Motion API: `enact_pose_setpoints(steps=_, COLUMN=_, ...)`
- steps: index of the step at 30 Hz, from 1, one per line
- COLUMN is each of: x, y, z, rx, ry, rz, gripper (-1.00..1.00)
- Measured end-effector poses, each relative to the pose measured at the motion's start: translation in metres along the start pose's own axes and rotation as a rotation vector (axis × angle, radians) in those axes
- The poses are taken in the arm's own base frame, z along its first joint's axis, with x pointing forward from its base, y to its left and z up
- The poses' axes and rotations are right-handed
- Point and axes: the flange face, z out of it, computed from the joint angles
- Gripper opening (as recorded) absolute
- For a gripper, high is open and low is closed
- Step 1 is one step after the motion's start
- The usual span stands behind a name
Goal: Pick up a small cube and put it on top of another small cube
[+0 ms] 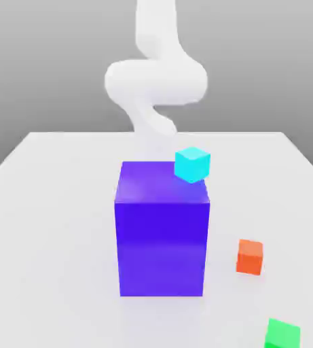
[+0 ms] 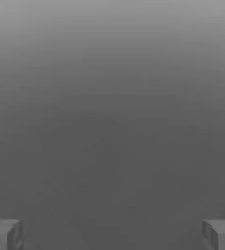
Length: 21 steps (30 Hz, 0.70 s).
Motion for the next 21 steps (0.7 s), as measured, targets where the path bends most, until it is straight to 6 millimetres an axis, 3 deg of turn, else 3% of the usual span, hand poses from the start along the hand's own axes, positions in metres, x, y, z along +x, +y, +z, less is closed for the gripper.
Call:
enact_pose_setpoints(steps=5, x=-0.014, y=-0.03, z=0.081, rx=0.003, ry=-0.155, rz=-0.199, gripper=0.0)
enact_pose_setpoints(steps=10, x=-0.047, y=-0.057, z=0.16, rx=0.008, ry=-0.293, rz=-0.398, gripper=0.0)
enact_pose_setpoints(steps=15, x=-0.097, y=-0.08, z=0.236, rx=0.011, ry=-0.42, rz=-0.603, gripper=0.0)
enact_pose_setpoints(steps=21, x=-0.182, y=-0.1, z=0.318, rx=0.021, ry=-0.563, rz=-0.872, gripper=0.0)
